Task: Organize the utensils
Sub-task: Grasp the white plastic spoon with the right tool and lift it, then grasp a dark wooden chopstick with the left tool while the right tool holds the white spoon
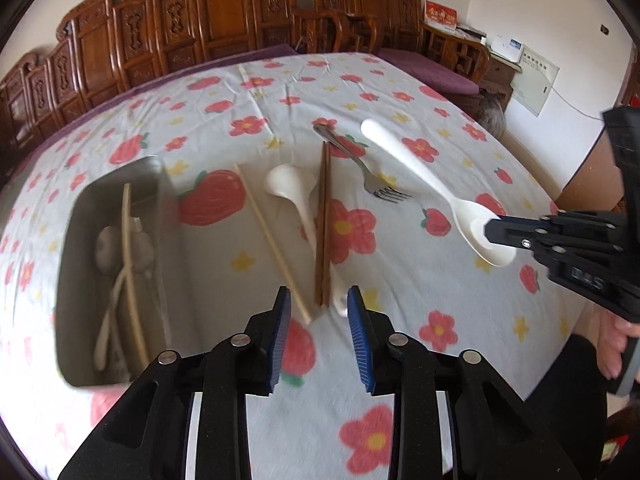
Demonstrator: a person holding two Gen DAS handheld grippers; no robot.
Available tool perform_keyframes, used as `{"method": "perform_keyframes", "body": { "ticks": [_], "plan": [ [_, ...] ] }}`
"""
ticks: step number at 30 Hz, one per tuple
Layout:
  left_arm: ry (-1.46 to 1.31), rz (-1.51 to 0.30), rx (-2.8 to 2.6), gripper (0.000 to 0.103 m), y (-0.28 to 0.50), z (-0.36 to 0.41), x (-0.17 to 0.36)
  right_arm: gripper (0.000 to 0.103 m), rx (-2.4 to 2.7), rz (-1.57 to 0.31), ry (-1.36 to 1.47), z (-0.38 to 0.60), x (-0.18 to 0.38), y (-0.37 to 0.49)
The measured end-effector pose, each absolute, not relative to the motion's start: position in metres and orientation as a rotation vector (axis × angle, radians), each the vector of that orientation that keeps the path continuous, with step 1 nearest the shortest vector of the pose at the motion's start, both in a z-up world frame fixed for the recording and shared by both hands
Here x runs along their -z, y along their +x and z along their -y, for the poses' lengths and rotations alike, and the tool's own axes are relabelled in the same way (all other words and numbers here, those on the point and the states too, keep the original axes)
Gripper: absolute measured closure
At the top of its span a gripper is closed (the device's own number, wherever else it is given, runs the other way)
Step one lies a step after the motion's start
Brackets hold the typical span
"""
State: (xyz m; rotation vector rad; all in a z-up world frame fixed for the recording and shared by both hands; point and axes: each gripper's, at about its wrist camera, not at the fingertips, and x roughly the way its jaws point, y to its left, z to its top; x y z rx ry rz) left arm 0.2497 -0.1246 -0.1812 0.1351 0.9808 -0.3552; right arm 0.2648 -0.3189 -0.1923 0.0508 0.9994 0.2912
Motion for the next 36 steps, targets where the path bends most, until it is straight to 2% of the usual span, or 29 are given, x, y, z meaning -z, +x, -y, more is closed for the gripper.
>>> {"method": "perform_keyframes", "body": {
  "ticks": [8, 36],
  "plan": [
    [0.166, -1.054, 0.332, 0.090, 0.286, 0.143, 0.201, 0.098, -0.303, -0.990, 0.089, 0.330, 0.186, 0.274],
    [0.193, -1.143, 0.308, 0.090, 0.309, 0.157, 0.222, 0.097, -0.306, -0.972, 0.146, 0.342, 0.174, 0.276]
  ]
}}
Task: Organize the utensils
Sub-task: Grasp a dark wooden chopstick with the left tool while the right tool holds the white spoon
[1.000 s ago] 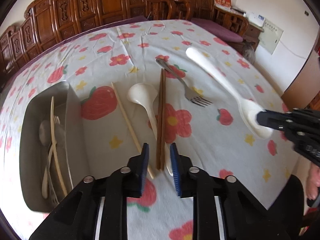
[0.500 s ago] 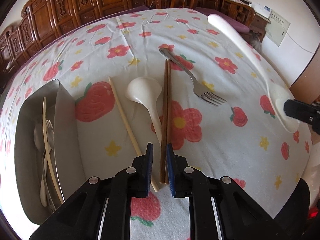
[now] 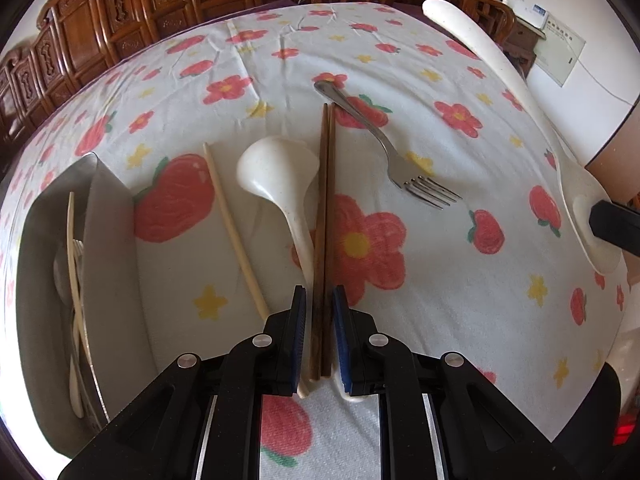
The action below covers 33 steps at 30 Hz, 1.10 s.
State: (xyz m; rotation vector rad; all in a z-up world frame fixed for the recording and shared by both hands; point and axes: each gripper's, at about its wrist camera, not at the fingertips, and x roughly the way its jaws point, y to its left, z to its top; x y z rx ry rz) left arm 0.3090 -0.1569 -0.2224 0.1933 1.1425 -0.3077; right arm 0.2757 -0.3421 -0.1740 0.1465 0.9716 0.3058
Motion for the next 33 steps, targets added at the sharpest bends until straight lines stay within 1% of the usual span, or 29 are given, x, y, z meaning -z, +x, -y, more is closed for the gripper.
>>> {"method": "perform_keyframes", "body": {
  "ticks": [6, 22, 27, 33],
  "plan": [
    [0.183, -1.142, 0.317, 0.093, 0.308, 0.158, 0.221, 0.097, -0.305, -0.974, 0.152, 0.342, 0.175, 0.277],
    [0.194, -1.130, 0.408, 0.093, 0.279, 0.173, 0.207, 0.097, -0.309, -0.987, 0.139, 0.340, 0.178, 0.278],
    [0.165, -1.098, 0.399, 0.093, 0.287, 0.169, 0.199, 0.097, -0.309, -0.987, 0.139, 0.340, 0.179, 0.279],
    [0.221, -1.086, 0.348, 0.093, 0.305, 0.170, 0.202, 0.097, -0.303, -0.989, 0.140, 0.341, 0.180, 0.279]
  ]
}}
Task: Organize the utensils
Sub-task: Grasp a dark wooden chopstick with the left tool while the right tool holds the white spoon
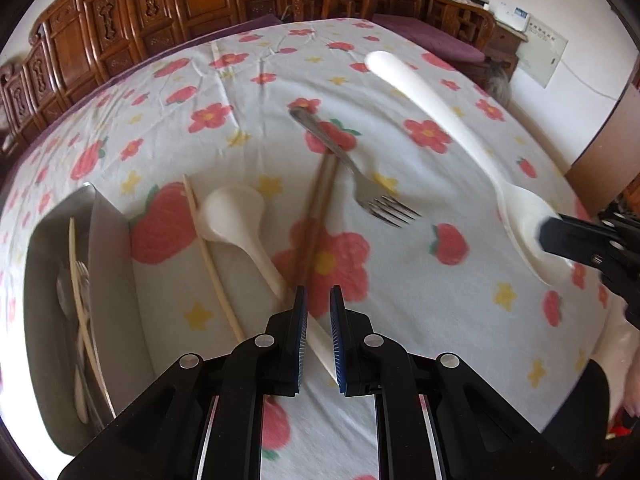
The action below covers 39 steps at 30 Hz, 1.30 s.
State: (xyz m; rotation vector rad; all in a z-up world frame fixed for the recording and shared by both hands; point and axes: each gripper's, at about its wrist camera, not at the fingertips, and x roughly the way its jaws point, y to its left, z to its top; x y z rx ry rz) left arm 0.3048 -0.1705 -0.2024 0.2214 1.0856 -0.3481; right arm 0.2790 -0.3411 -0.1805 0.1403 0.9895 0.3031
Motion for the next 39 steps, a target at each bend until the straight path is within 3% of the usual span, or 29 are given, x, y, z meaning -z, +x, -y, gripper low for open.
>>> {"method": "perform_keyframes", "body": {
  "ticks": [39],
  "plan": [
    [0.279, -1.149, 0.382, 0.092, 0.308, 0.163, 0.221, 0.097, -0.304, -1.005, 0.137, 0.338, 0.185, 0.278]
  ]
}}
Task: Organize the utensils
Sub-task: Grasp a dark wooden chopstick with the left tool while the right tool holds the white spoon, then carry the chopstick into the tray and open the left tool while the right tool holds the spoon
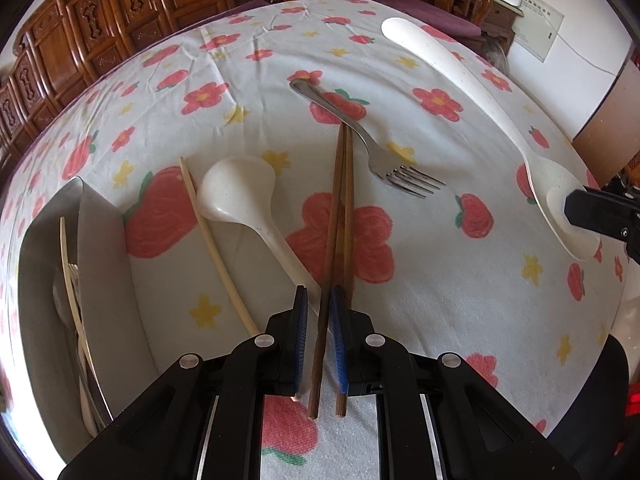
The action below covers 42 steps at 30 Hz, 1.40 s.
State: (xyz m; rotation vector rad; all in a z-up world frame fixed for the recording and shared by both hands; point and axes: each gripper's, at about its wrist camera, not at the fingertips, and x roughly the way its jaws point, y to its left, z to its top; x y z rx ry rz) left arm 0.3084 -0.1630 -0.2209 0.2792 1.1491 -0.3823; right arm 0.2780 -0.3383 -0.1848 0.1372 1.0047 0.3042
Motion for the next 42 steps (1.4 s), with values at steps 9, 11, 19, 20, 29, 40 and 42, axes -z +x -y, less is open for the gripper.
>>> {"method": "perform_keyframes", "body": {
  "ticks": [9, 11, 19, 20, 29, 40, 42],
  "plan": [
    [0.263, -1.131, 0.375, 0.099, 0.305, 0.162, 0.216, 0.097, -0.307, -1.005, 0.132, 0.338, 0.186, 0.279],
    [0.248, -1.113, 0.367, 0.099, 0.303, 0.158, 0.210, 0.097, -0.304, -1.003, 0.134, 0.339, 0.186, 0.278],
    [0.195, -1.046, 0.348, 0.099, 0.296, 0.142, 0.181, 0.097, -0.295, -0.999, 0.147, 0.337, 0.184, 0.276],
    [0.191, -1.039, 0.347, 0.099, 0.295, 0.139, 0.178, 0.097, -0.294, -0.998, 0.147, 0.336, 0.183, 0.277],
    [0.148, -0.990, 0.334, 0.099, 0.283, 0.104, 0.157, 0.097, -0.299, -0.974, 0.129, 0.317, 0.174, 0.274],
    [0.096, -0.968, 0.233, 0.099, 0.284, 0.031, 0.147, 0.097, -0.349, -0.968, 0.098, 0.259, 0.160, 0.280],
    [0.086, -0.971, 0.214, 0.099, 0.286, 0.019, 0.148, 0.097, -0.362, -0.966, 0.090, 0.246, 0.157, 0.282]
  ]
}}
